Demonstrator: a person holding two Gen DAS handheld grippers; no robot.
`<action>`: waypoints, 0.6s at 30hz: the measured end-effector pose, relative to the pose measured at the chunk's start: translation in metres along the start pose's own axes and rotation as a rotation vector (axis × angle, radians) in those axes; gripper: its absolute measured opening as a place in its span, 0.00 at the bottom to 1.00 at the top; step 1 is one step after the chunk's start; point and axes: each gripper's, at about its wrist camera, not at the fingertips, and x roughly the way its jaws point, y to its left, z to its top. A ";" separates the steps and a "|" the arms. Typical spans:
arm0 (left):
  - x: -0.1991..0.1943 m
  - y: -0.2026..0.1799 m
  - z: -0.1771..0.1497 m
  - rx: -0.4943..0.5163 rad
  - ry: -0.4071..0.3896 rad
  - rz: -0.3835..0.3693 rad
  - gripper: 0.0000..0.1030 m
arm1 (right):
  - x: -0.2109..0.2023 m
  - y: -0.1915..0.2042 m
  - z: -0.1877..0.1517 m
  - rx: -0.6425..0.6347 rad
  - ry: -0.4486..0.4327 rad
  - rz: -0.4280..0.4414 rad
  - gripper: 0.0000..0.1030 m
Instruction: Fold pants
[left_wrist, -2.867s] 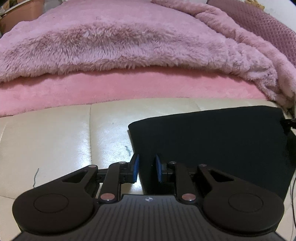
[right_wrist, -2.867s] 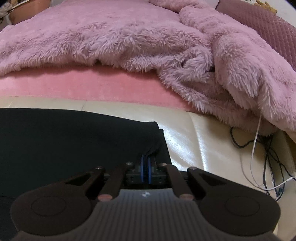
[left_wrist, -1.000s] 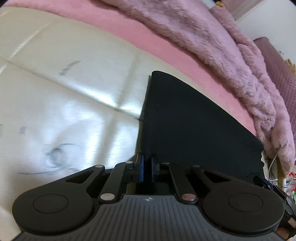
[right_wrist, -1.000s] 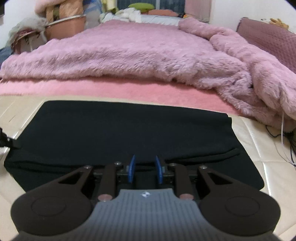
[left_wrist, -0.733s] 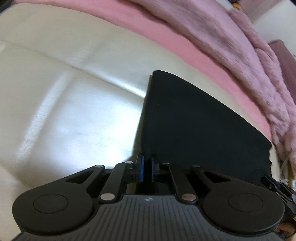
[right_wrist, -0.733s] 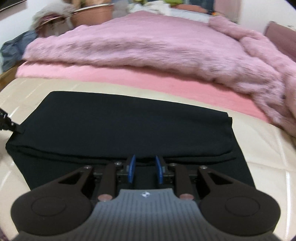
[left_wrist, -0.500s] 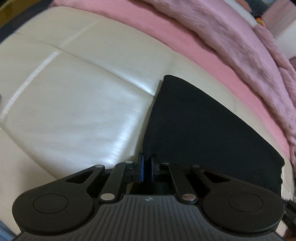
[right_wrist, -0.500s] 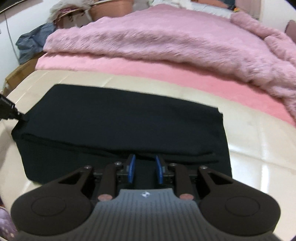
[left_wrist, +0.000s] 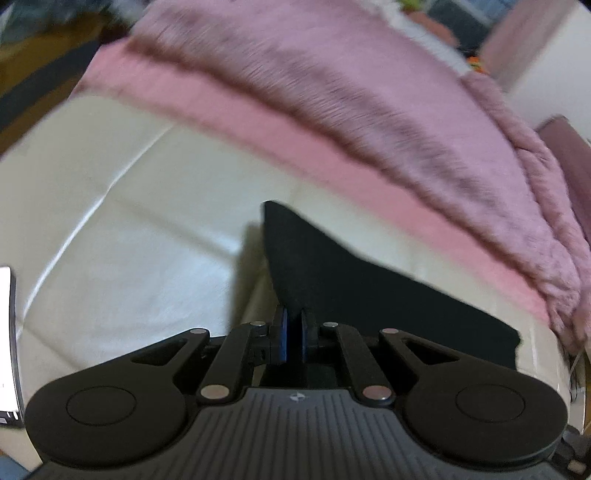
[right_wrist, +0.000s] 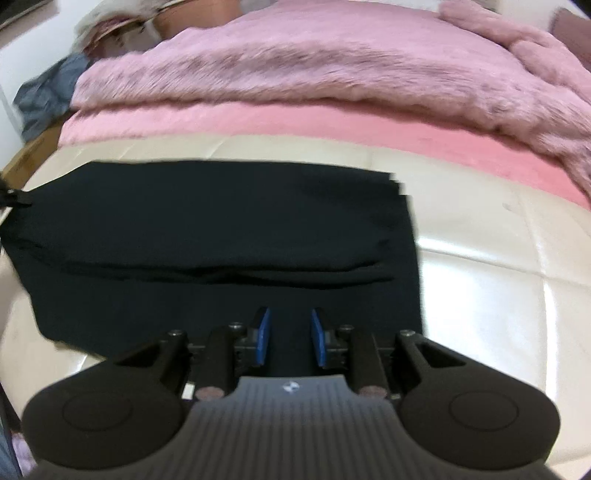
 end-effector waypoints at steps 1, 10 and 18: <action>-0.008 -0.012 0.002 0.030 -0.017 -0.010 0.06 | -0.004 -0.006 0.000 0.024 -0.009 0.002 0.19; -0.050 -0.137 0.014 0.202 -0.094 -0.164 0.06 | -0.027 -0.046 0.002 0.172 -0.087 0.015 0.19; -0.021 -0.243 0.000 0.308 -0.036 -0.290 0.06 | -0.039 -0.069 0.003 0.234 -0.149 0.041 0.19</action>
